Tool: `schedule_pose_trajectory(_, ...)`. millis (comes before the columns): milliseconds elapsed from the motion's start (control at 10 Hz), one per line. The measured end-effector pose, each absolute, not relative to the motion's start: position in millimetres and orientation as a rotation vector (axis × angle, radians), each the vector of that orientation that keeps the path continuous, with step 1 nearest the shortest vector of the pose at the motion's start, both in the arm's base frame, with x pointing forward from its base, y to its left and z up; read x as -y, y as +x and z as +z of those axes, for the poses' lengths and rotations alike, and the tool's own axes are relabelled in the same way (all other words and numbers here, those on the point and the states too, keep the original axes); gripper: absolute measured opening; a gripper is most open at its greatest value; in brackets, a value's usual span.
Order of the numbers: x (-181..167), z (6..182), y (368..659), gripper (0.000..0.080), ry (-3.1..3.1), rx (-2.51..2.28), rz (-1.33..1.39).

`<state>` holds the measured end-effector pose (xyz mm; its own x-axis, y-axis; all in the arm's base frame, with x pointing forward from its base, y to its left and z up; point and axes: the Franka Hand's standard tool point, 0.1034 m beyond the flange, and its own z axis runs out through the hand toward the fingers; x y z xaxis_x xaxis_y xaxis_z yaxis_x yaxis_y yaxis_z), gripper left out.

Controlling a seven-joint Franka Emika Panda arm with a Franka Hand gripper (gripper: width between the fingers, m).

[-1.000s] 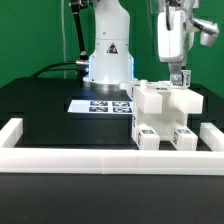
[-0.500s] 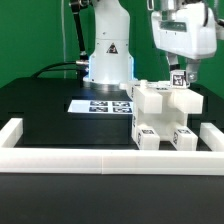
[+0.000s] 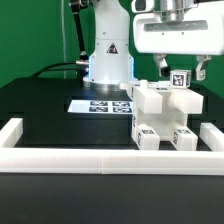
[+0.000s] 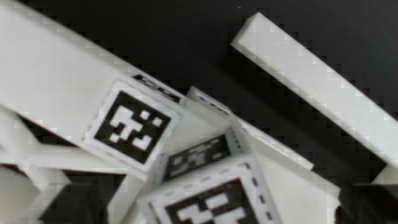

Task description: Assemble chair

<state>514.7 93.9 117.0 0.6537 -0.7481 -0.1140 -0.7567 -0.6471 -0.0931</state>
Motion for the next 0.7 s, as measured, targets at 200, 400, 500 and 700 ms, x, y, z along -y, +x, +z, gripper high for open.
schedule_pose_trajectory(200,-94.8,116.8,514.3,0.0637,-2.805,-1.094,0.085)
schedule_pose_trajectory(400,-94.4,116.6,514.1,0.045,-2.81,-1.079,0.084)
schedule_pose_trajectory(500,-94.4,116.6,514.2,0.0282,-2.81,-1.079,0.084)
schedule_pose_trajectory(700,-94.4,116.5,514.1,0.0286,-2.81,-1.08,0.084)
